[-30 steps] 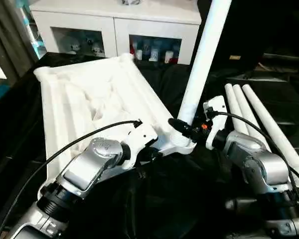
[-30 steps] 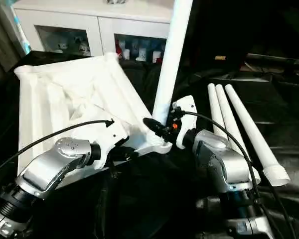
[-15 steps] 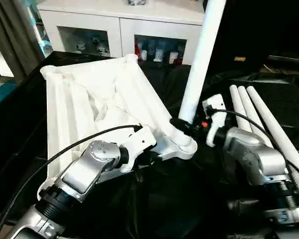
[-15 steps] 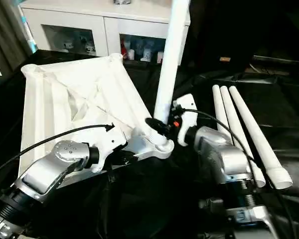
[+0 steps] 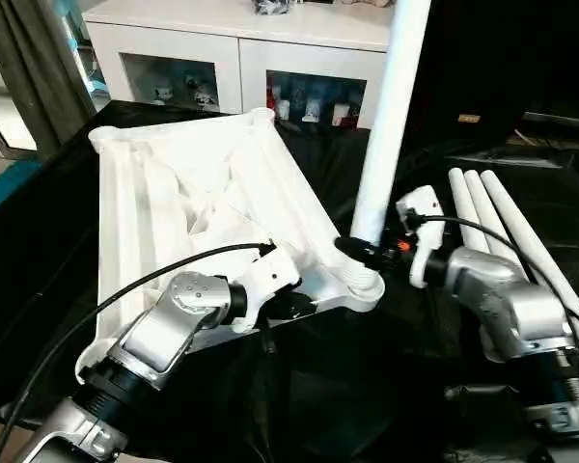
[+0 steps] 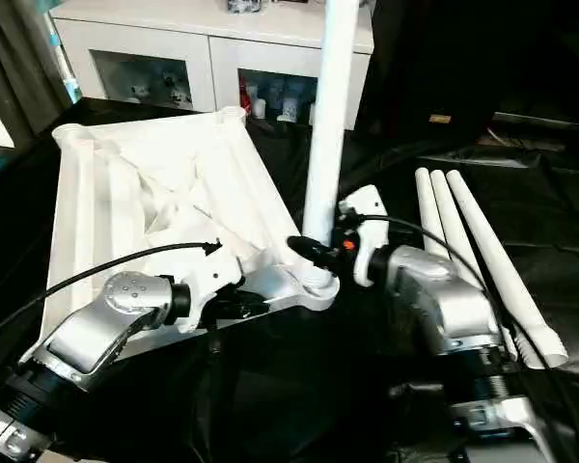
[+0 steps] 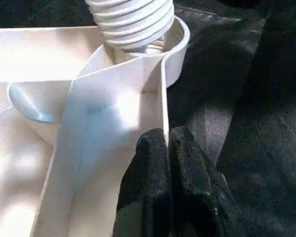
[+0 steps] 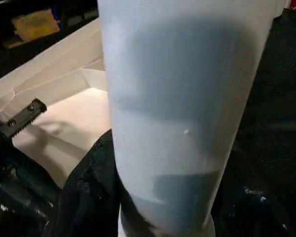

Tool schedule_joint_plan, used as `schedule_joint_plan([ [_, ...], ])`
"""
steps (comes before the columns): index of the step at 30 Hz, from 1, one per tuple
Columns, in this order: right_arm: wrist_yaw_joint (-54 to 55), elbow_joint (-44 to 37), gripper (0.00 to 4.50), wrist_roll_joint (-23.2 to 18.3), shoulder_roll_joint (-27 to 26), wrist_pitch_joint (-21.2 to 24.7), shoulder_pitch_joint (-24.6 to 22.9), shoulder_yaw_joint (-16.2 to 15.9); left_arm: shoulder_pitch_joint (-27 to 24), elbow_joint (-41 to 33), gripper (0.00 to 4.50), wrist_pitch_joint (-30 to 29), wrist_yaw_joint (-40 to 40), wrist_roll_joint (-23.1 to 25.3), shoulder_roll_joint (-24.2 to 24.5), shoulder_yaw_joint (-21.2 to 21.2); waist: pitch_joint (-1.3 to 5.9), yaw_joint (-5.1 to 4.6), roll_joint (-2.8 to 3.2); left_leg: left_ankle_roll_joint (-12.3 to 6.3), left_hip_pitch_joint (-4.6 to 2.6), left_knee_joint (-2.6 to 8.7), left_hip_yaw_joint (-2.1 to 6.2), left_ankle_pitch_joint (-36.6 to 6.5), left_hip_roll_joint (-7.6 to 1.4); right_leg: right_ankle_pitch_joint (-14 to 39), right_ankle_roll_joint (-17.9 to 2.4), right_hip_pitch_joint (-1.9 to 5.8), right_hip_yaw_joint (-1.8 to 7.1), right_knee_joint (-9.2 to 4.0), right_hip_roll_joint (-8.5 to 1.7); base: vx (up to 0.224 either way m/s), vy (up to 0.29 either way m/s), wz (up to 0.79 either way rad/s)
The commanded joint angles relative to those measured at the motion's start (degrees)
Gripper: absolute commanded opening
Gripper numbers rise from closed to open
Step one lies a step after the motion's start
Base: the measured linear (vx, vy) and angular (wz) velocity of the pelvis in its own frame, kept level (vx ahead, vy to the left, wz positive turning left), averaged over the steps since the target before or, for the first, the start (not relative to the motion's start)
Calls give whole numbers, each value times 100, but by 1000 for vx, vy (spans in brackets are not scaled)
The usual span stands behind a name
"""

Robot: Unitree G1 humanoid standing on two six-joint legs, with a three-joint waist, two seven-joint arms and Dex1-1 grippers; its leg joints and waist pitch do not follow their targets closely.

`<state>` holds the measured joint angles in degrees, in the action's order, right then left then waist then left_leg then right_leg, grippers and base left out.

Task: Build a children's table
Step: Insert table leg to table base

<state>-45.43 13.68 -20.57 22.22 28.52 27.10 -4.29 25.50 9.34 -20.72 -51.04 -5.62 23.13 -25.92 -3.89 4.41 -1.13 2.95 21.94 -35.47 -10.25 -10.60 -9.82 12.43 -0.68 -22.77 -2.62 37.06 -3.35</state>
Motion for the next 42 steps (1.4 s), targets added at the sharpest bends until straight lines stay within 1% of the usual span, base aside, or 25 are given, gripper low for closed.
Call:
schedule_joint_plan([
  [1,-25,43,190,90,55,78,-79,-13,11,103,0,94,-213,103,30,-216,392,-5,-58,-226,-84,421,100,-657,-320,778,-1148,280,296,-490,-475,0,0,0],
  [3,-25,27,190,83,63,96,-93,1,19,96,0,38,-242,139,56,-257,406,-4,-55,-198,-91,424,102,-658,-323,679,-1185,284,294,-477,-473,0,0,0],
  [4,-33,-6,190,65,77,127,-108,15,32,97,0,-16,-263,170,79,-291,419,3,-21,-186,-94,421,110,-648,-326,626,-1203,288,293,-464,-476,0,0,0],
  [5,-73,-75,190,13,103,224,-134,19,50,110,0,-66,-261,187,82,-301,419,2,-39,-177,-97,421,102,-670,-325,557,-1228,286,293,-467,-469,0,0,0],
  [7,-74,-76,190,12,104,225,-134,19,50,111,0,-67,-260,187,82,-302,420,20,-51,-184,-96,422,102,-662,-326,476,-1252,296,296,-460,-473,0,0,0],
  [8,-188,-206,190,-60,163,364,-194,-28,100,186,0,-100,-293,231,71,-312,430,32,-21,-180,-98,418,106,-658,-323,456,-1263,301,294,-452,-474,0,0,0],
  [9,-212,-237,190,-72,176,393,-210,-42,113,206,0,-107,-312,249,70,-317,424,44,-42,-184,-99,425,105,-660,-327,424,-1264,301,294,-456,-471,0,0,0],
  [11,-256,-324,190,-98,201,423,-252,-61,149,271,0,-107,-336,285,59,-320,428,52,-42,-167,-102,419,102,-720,-326,492,-1258,303,298,-472,-482,0,0,0],
  [12,-262,-381,190,-108,219,457,-270,-47,181,345,0,-87,-354,315,35,-311,423,52,-29,-149,-97,427,107,-742,-328,533,-1249,304,295,-475,-477,0,0,0],
  [13,-262,-381,190,-108,219,457,-270,-47,181,345,0,-87,-354,315,35,-311,423,52,-29,-149,-97,427,107,-742,-328,533,-1249,304,295,-475,-477,0,0,0],
  [14,-262,-410,190,-116,232,480,-277,-34,193,364,0,-78,-370,326,27,-310,416,46,-38,-110,-98,434,112,-809,-324,656,-1236,308,292,-487,-481,0,0,0],
  [15,-272,-427,190,-127,247,499,-282,-23,205,380,0,-81,-384,326,17,-309,413,48,-20,-82,-109,434,113,-879,-327,783,-1224,299,294,-501,-487,0,0,0],
  [18,-266,-453,190,-130,276,510,-299,8,228,393,0,-52,-412,316,9,-321,409,45,-31,-44,-112,441,119,-955,-331,950,-1183,294,296,-516,-488,0,0,0],
  [23,-222,-438,190,-86,274,477,-325,42,239,397,0,-19,-469,312,1,-324,423,49,-28,-56,-107,436,118,-868,-331,772,-1211,295,293,-499,-483,0,0,0],
  [25,-154,-349,190,-81,214,413,-311,88,235,382,0,2,-511,305,4,-320,431,49,-18,-80,-101,432,120,-787,-330,576,-1255,297,292,-477,-478,0,0,0],
  [27,22,56,190,-100,-76,228,-208,190,239,370,0,11,-598,296,20,-325,439,46,19,-70,-103,429,119,-814,-327,511,-1325,286,292,-475,-493,0,0,0],
  [29,67,174,190,-92,-157,175,-178,199,242,374,0,12,-619,299,24,-327,433,43,9,-47,-108,429,115,-890,-322,575,-1347,288,289,-489,-489,0,0,0],
  [30,78,235,190,-101,-200,162,-179,202,246,380,0,9,-633,303,29,-329,422,47,41,-10,-116,444,128,-967,-329,684,-1321,288,285,-488,-482,0,0,0],
  [33,79,257,190,-114,-217,163,-185,208,249,383,0,6,-641,304,32,-331,408,37,27,45,-123,463,132,-1117,-334,889,-1264,289,289,-512,-486,0,0,0],
  [34,96,289,190,-124,-230,159,-204,228,249,383,0,0,-660,307,38,-329,406,41,45,59,-127,466,135,-1143,-334,926,-1255,286,290,-514,-490,0,0,0],
  [37,123,314,190,-195,-251,187,-287,328,246,380,0,-18,-697,321,49,-315,390,33,44,94,-143,481,139,-1298,-334,1104,-1234,279,293,-541,-494,0,0,0],
  [38,111,341,190,-240,-281,193,-355,417,249,383,0,-20,-714,334,56,-308,389,44,87,117,-154,485,147,-1359,-338,1162,-1220,275,298,-547,-498,0,0,0],
  [39,133,359,190,-294,-328,178,-452,528,253,391,0,-20,-724,340,64,-301,382,35,66,133,-159,498,150,-1437,-341,1206,-1212,274,298,-558,-497,0,0,0],
  [40,143,357,190,-332,-351,173,-510,581,260,400,0,-21,-724,342,66,-296,382,35,66,133,-159,498,150,-1437,-341,1206,-1212,274,298,-558,-497,0,0,0],
  [42,206,342,190,-395,-400,147,-627,675,272,413,0,-34,-711,341,65,-280,379,42,135,179,-192,517,167,-1642,-343,1319,-1224,267,290,-570,-497,0,0,0],
])
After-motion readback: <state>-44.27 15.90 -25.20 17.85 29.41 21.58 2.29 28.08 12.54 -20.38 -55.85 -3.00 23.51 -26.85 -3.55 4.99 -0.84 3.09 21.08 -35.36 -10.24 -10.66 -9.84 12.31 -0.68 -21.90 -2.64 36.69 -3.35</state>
